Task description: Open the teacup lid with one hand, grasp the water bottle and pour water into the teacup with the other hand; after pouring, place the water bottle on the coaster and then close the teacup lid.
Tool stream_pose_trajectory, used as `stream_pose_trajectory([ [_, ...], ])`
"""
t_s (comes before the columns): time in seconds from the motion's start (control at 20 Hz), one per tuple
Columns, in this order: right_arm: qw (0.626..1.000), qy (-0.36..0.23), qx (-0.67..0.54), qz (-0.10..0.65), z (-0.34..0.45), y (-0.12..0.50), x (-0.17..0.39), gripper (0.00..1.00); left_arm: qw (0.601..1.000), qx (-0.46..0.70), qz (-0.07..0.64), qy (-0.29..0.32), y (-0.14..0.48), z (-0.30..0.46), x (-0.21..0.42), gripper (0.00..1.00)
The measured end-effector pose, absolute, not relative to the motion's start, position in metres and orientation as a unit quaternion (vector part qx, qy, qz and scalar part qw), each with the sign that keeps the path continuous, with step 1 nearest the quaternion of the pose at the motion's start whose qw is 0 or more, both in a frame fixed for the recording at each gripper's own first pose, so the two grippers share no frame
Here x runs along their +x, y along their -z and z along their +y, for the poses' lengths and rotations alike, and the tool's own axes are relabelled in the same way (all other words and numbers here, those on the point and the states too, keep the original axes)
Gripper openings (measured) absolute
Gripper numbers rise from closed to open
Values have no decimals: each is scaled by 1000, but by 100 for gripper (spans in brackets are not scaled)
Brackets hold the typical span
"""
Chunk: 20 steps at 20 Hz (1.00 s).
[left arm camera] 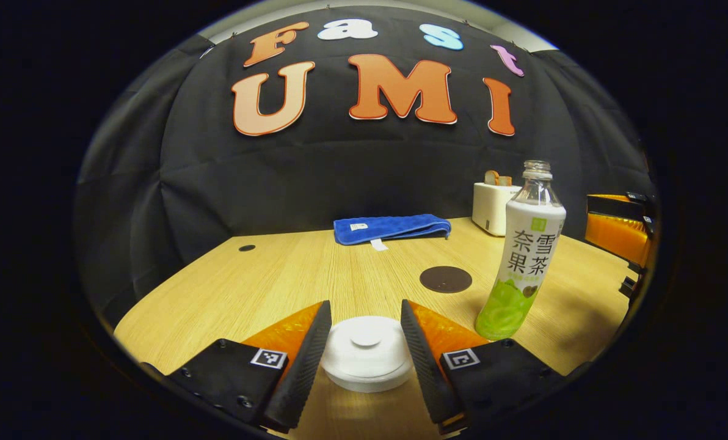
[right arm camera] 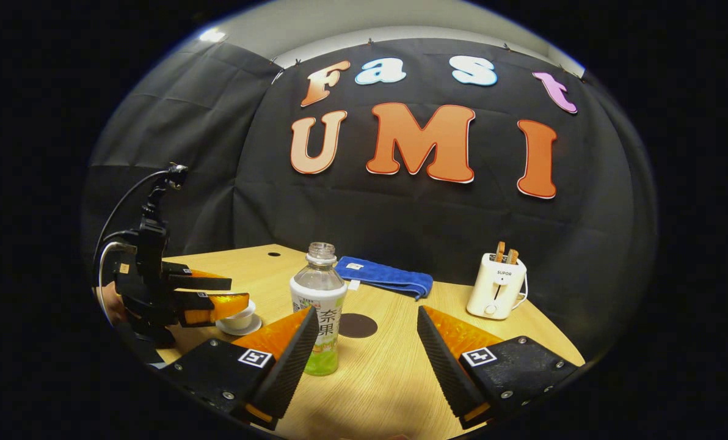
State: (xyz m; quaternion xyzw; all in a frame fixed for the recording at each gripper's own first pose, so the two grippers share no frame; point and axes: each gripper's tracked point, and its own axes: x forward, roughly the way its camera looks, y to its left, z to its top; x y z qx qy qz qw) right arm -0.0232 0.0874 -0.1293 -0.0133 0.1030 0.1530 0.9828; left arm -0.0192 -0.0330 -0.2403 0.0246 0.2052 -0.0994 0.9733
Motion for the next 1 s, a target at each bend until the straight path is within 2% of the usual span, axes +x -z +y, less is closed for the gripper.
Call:
stream_pose_trajectory([
  [0.15,982,-154,-12,107,88,133,-22,97,971,34,211,104,248,-36,-21,66],
  [0.2,982,-155,-11,107,89,134,-22,97,971,38,212,103,250,-37,-21,66],
  [0.3,982,-157,-12,109,91,135,-21,97,972,40,206,104,248,-37,-19,52],
  [0.4,981,-157,-16,110,91,138,-22,97,973,44,202,99,248,-35,-18,52],
  [0.5,981,-158,-18,112,92,139,-22,97,974,39,205,94,247,-33,-17,33],
  [1.0,973,-187,-26,134,120,157,-19,98,985,36,158,58,216,-6,-10,34],
])
